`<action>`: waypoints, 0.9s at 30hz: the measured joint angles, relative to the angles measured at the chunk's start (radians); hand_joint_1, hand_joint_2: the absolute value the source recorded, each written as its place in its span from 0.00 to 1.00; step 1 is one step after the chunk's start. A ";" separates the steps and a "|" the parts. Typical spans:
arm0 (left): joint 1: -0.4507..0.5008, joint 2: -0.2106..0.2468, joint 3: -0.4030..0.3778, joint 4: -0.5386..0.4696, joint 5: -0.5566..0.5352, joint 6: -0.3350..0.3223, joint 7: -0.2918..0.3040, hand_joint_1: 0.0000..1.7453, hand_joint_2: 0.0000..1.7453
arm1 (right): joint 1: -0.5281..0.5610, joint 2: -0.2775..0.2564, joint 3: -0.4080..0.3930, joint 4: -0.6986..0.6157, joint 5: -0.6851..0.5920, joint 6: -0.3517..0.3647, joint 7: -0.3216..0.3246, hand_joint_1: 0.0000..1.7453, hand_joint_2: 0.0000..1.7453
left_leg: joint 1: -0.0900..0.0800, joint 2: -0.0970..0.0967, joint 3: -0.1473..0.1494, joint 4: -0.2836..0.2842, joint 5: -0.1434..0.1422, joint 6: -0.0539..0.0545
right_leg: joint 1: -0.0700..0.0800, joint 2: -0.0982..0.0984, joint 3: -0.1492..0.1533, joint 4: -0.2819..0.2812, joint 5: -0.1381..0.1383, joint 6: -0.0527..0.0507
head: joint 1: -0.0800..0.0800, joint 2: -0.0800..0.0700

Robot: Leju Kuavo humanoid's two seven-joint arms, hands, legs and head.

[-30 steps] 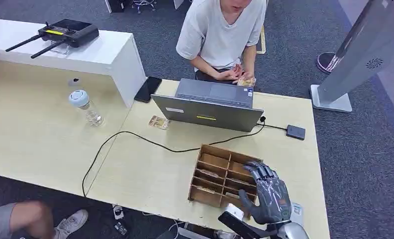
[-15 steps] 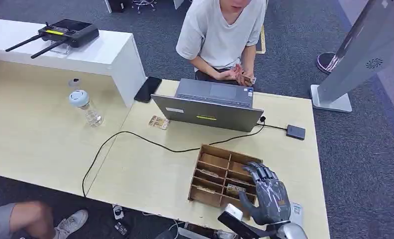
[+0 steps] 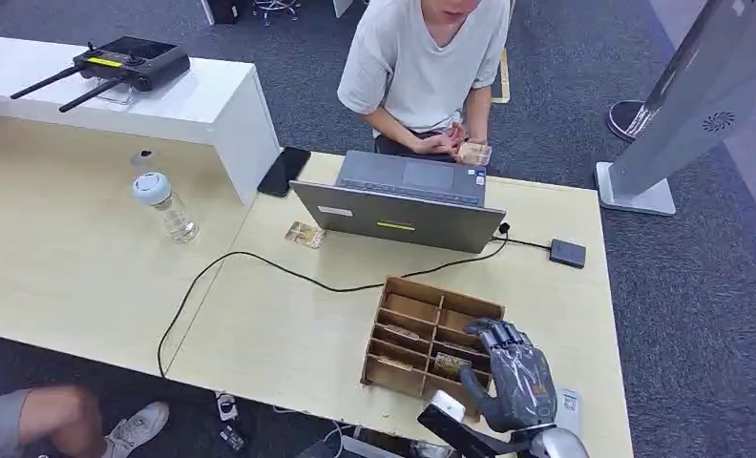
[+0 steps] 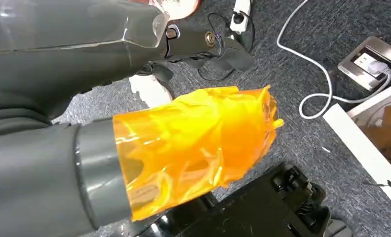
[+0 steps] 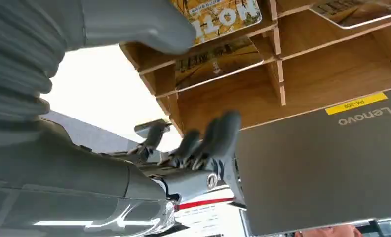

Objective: Pass the card to the sensor for recognition and then transmit it.

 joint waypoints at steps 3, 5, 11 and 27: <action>0.000 0.000 0.001 -0.001 0.000 -0.001 0.000 0.00 0.00 | 0.000 0.000 0.000 0.004 0.000 0.000 0.000 0.79 1.00 | 0.000 0.000 0.000 0.000 0.000 0.000 | 0.000 0.000 0.000 0.000 0.000 0.000 | 0.000 0.000; 0.001 0.000 0.002 -0.001 -0.003 -0.003 0.000 0.00 0.00 | -0.001 0.000 0.000 0.005 0.000 0.001 0.000 0.82 1.00 | 0.000 0.000 0.000 0.000 0.000 0.000 | 0.000 0.000 0.000 0.000 0.000 0.000 | 0.000 0.000; 0.001 -0.002 0.010 -0.001 -0.008 -0.008 0.000 0.00 0.00 | -0.005 0.000 0.000 0.005 0.000 0.005 0.000 0.80 1.00 | 0.000 0.000 0.000 0.000 0.000 0.000 | 0.000 0.000 0.000 0.000 0.000 0.000 | 0.000 0.000; 0.003 -0.008 0.017 -0.001 -0.018 -0.012 -0.004 0.00 0.00 | -0.007 0.001 0.000 0.005 0.000 -0.005 -0.006 1.00 1.00 | 0.000 0.000 0.000 0.000 0.000 0.000 | 0.000 0.000 0.000 0.000 0.000 0.000 | 0.000 0.000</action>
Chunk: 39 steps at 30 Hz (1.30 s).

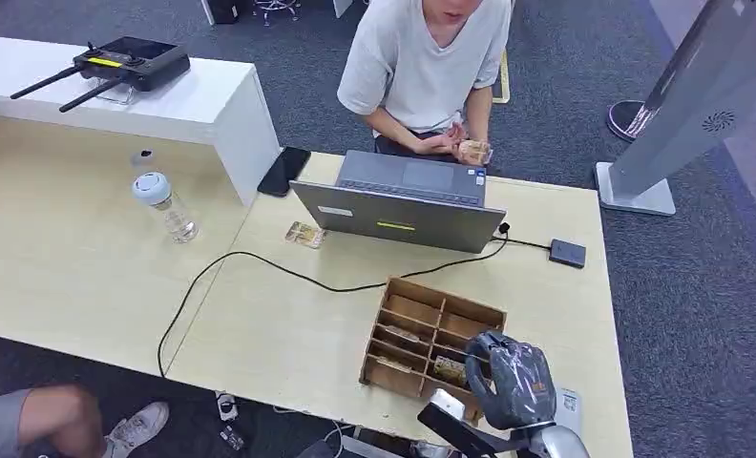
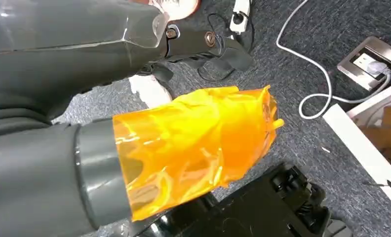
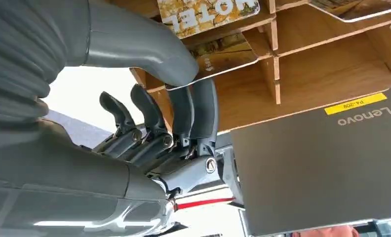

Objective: Pass the card to the sensor for recognition and then transmit it.

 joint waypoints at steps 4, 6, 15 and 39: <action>0.002 0.000 0.002 0.000 -0.005 0.000 -0.002 0.00 0.00 | 0.001 0.000 0.000 -0.006 -0.003 -0.020 -0.014 1.00 1.00 | 0.000 0.000 0.000 0.000 0.000 0.000 | 0.000 0.000 0.000 0.000 0.000 0.000 | 0.000 0.000; 0.004 0.000 0.004 -0.002 -0.006 0.000 -0.004 0.00 0.00 | 0.003 0.000 -0.001 -0.014 -0.008 -0.026 -0.018 1.00 1.00 | 0.000 0.000 0.000 0.000 0.000 0.000 | 0.000 0.000 0.000 0.000 0.000 0.000 | 0.000 0.000; 0.016 -0.001 0.025 -0.005 -0.009 0.000 -0.014 0.00 0.00 | 0.017 0.000 -0.006 -0.127 -0.031 -0.082 -0.071 1.00 1.00 | 0.000 0.000 0.000 0.000 0.000 0.000 | 0.000 0.000 0.000 0.000 0.000 0.000 | 0.000 0.000; -0.009 0.000 0.020 0.000 0.009 0.006 -0.053 0.00 0.00 | -0.082 -0.002 -0.009 -0.286 -0.105 -0.185 -0.172 1.00 1.00 | 0.000 0.000 0.000 0.000 0.000 0.000 | 0.000 0.000 0.000 0.000 0.000 0.000 | 0.000 0.000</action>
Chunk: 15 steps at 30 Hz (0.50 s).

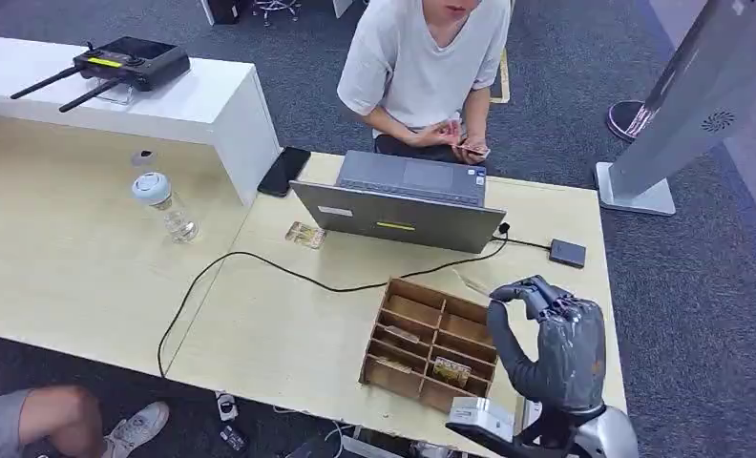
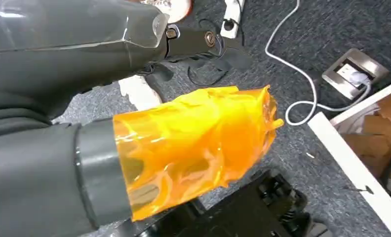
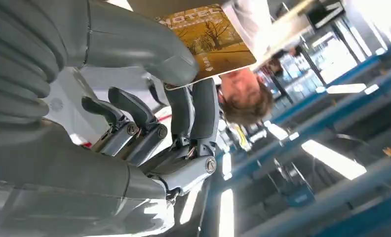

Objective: Pass the card to the sensor for recognition and then transmit it.

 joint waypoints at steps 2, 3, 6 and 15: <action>-0.009 0.000 -0.006 0.006 0.003 0.000 -0.003 0.00 0.00 | -0.013 0.000 0.000 -0.003 0.003 -0.016 -0.002 1.00 1.00 | 0.000 0.000 0.000 0.000 0.000 0.000 | 0.000 0.000 0.000 0.000 0.000 0.000 | 0.000 0.000; -0.012 0.000 -0.008 0.009 0.004 0.000 -0.006 0.00 0.00 | -0.019 0.000 0.000 -0.006 0.008 -0.024 -0.003 1.00 1.00 | 0.000 0.000 0.000 0.000 0.000 0.000 | 0.000 0.000 0.000 0.000 0.000 0.000 | 0.000 0.000; -0.029 0.001 -0.025 0.023 0.010 0.000 -0.013 0.00 0.00 | -0.039 0.000 0.000 -0.011 0.022 -0.047 -0.004 1.00 1.00 | 0.000 0.000 0.000 0.000 0.000 0.000 | 0.000 0.000 0.000 0.000 0.000 0.000 | 0.000 0.000; -0.076 0.002 -0.070 0.065 0.030 0.007 -0.030 0.00 0.00 | -0.121 0.012 0.001 -0.001 0.092 -0.102 0.016 1.00 1.00 | 0.000 0.000 0.000 0.000 0.000 0.000 | 0.000 0.000 0.000 0.000 0.000 0.000 | 0.000 0.000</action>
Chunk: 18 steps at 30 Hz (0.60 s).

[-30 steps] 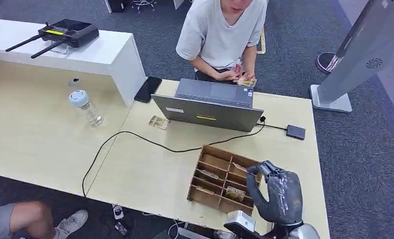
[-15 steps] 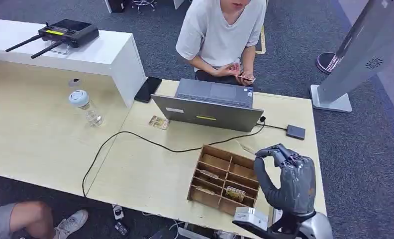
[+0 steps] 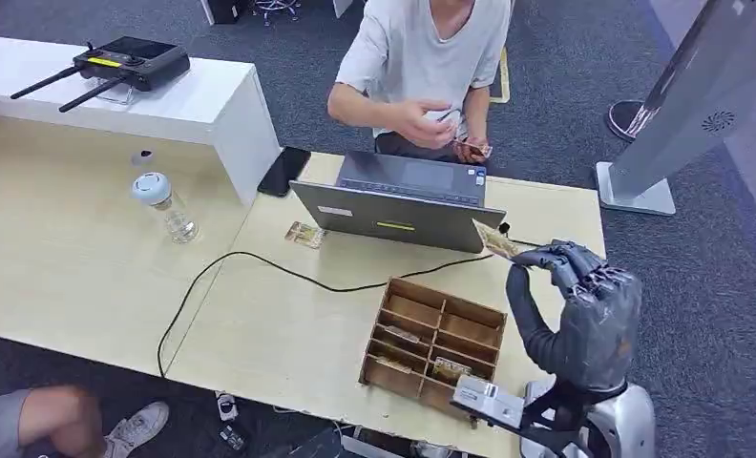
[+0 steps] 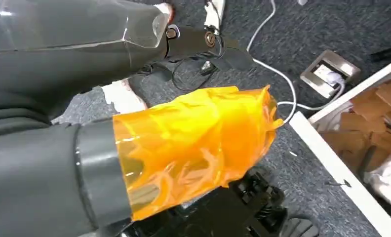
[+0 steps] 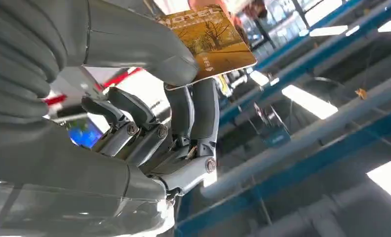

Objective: Pass the card to the sensor for recognition and then transmit it.

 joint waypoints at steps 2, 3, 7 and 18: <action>-0.011 0.000 -0.010 0.009 0.003 0.000 -0.001 0.00 0.00 | -0.021 0.005 0.001 0.008 0.018 -0.003 0.010 1.00 1.00 | 0.000 0.000 0.000 0.000 0.000 0.000 | 0.000 0.000 0.000 0.000 0.000 0.000 | 0.000 0.000; -0.016 0.000 -0.013 0.014 0.003 0.000 -0.002 0.00 0.00 | -0.031 0.008 0.001 0.013 0.032 -0.003 0.019 1.00 1.00 | 0.000 0.000 0.000 0.000 0.000 0.000 | 0.000 0.000 0.000 0.000 0.000 0.000 | 0.000 0.000; -0.039 0.001 -0.032 0.033 0.007 0.000 -0.005 0.00 0.00 | -0.080 0.021 0.006 0.040 0.054 0.003 0.042 1.00 1.00 | 0.000 0.000 0.000 0.000 0.000 0.000 | 0.000 0.000 0.000 0.000 0.000 0.000 | 0.000 0.000; -0.090 -0.001 -0.080 0.093 0.007 -0.011 -0.024 0.00 0.00 | -0.197 0.064 0.031 0.192 0.071 0.061 0.101 1.00 1.00 | 0.000 0.000 0.000 0.000 0.001 0.000 | 0.000 0.000 0.000 0.000 0.000 0.000 | 0.000 0.000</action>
